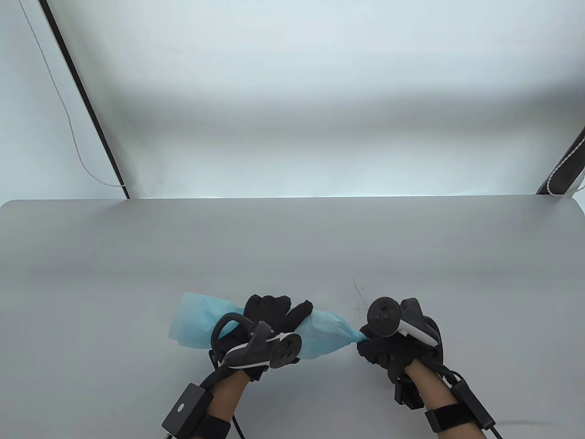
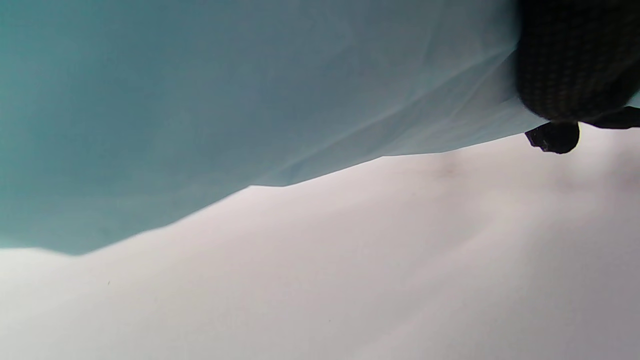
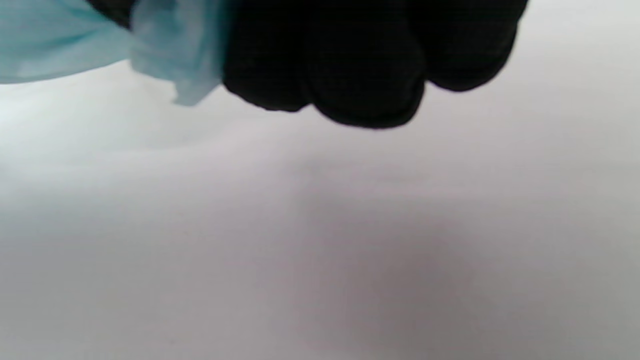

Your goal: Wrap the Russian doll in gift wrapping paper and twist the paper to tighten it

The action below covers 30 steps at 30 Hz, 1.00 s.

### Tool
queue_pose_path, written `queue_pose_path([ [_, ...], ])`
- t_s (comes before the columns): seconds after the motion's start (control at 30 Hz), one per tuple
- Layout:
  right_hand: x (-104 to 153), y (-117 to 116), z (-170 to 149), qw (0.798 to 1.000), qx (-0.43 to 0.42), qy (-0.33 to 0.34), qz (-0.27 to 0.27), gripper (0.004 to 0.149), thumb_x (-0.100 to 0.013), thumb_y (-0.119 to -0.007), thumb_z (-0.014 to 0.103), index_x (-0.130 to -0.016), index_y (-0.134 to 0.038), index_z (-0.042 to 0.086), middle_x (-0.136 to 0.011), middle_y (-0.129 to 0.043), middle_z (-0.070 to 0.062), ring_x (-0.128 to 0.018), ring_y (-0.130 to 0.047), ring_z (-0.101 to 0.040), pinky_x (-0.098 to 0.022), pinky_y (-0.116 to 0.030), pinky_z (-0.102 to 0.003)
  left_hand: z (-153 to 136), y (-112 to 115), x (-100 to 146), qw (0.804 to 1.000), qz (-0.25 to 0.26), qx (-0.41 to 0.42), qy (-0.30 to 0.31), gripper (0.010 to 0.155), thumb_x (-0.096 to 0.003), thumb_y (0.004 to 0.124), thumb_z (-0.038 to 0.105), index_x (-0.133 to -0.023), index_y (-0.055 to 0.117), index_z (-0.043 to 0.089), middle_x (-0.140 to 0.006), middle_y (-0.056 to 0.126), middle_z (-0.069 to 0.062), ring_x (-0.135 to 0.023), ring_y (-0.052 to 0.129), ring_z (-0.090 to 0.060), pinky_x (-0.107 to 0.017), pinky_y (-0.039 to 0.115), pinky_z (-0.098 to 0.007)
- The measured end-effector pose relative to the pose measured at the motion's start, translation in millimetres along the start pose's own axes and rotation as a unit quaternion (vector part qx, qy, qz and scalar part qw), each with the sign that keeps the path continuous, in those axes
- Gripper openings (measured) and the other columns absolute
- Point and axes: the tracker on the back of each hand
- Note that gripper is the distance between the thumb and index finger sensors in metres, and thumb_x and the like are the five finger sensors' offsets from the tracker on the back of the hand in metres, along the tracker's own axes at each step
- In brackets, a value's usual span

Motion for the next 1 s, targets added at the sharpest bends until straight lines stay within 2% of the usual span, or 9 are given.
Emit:
queue_pose_path([
  [0.07,1,0,-1,1.000,-0.029,0.004,0.005,0.034,-0.065,-0.080,0.036,-0.097,-0.083,0.025,-0.117,-0.066,-0.030,-0.095,-0.077,-0.048,-0.062,-0.078,-0.053,-2,2,0,1.000,-0.008,0.011,-0.001,0.107,-0.0316,0.095,0.073,-0.115,0.035,0.040,-0.116,0.067,-0.013,-0.100,0.077,-0.038,-0.070,0.058,-0.070],
  [0.1,1,1,-1,0.999,-0.042,0.009,0.002,0.033,-0.065,-0.080,0.033,-0.096,-0.083,0.024,-0.123,-0.051,-0.035,-0.100,-0.070,-0.053,-0.064,-0.077,-0.055,-3,2,0,1.000,-0.007,0.014,-0.001,0.107,-0.0315,0.095,0.073,-0.115,0.035,0.041,-0.117,0.067,-0.013,-0.100,0.077,-0.038,-0.070,0.058,-0.070],
  [0.23,3,1,-10,0.985,-0.163,0.043,-0.026,0.029,-0.062,-0.082,0.016,-0.091,-0.086,0.021,-0.118,-0.068,-0.033,-0.099,-0.077,-0.056,-0.070,-0.075,-0.062,-4,2,-1,0.999,-0.013,0.031,-0.002,0.107,-0.0318,0.094,0.074,-0.115,0.034,0.041,-0.117,0.067,-0.013,-0.101,0.077,-0.037,-0.070,0.058,-0.070],
  [0.33,4,0,-13,0.973,-0.222,0.054,-0.038,0.029,-0.062,-0.078,0.008,-0.085,-0.088,0.022,-0.107,-0.084,-0.029,-0.085,-0.096,-0.045,-0.060,-0.089,-0.051,-5,2,0,0.999,-0.014,0.049,-0.006,0.107,-0.0321,0.094,0.074,-0.115,0.034,0.041,-0.117,0.066,-0.012,-0.101,0.077,-0.037,-0.070,0.058,-0.070],
  [0.5,4,0,-5,0.983,-0.174,0.048,-0.042,0.028,-0.062,-0.076,0.009,-0.082,-0.088,0.026,-0.096,-0.095,-0.020,-0.042,-0.106,-0.022,-0.029,-0.092,-0.031,-10,2,1,0.998,-0.022,0.056,-0.009,0.107,-0.0315,0.094,0.074,-0.115,0.035,0.041,-0.117,0.067,-0.012,-0.101,0.077,-0.037,-0.070,0.058,-0.070],
  [0.6,7,2,5,0.991,-0.106,0.050,-0.072,0.027,-0.062,-0.074,0.011,-0.081,-0.085,0.027,-0.083,-0.100,-0.010,-0.030,-0.099,-0.013,-0.022,-0.085,-0.027,-17,-4,1,0.998,-0.010,0.057,-0.015,0.108,-0.0301,0.097,0.072,-0.115,0.037,0.040,-0.117,0.068,-0.012,-0.101,0.078,-0.038,-0.070,0.058,-0.071],
  [0.8,17,12,19,0.994,-0.037,0.096,-0.042,0.047,-0.067,-0.068,0.032,-0.110,-0.058,0.015,-0.092,-0.093,-0.011,-0.034,-0.096,-0.008,-0.026,-0.084,-0.024,-31,-11,5,0.996,0.006,0.080,-0.028,0.109,-0.0298,0.096,0.073,-0.115,0.039,0.036,-0.116,0.071,-0.012,-0.100,0.081,-0.039,-0.068,0.062,-0.070],
  [0.9,19,12,20,0.992,-0.048,0.110,-0.047,0.071,-0.055,-0.061,0.052,-0.110,-0.059,0.007,-0.067,-0.093,0.005,-0.032,-0.094,-0.007,-0.024,-0.083,-0.025,-35,-9,5,0.996,-0.002,0.089,-0.028,0.108,-0.0297,0.096,0.073,-0.115,0.039,0.037,-0.116,0.071,-0.012,-0.100,0.081,-0.038,-0.068,0.063,-0.070],
  [1.0,19,12,19,0.990,-0.040,0.110,-0.080,0.066,-0.056,-0.047,0.053,-0.104,-0.069,0.014,-0.058,-0.090,0.009,-0.029,-0.091,-0.007,-0.024,-0.081,-0.027,-37,-7,5,0.995,-0.012,0.100,-0.024,0.108,-0.0296,0.096,0.074,-0.115,0.040,0.038,-0.115,0.072,-0.012,-0.099,0.083,-0.038,-0.067,0.064,-0.069],
])
Point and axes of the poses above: the tracker on the back of each hand, its own z axis roughly to the thumb side, its own x axis roughly from the fingertips to the wrist, y = z × x
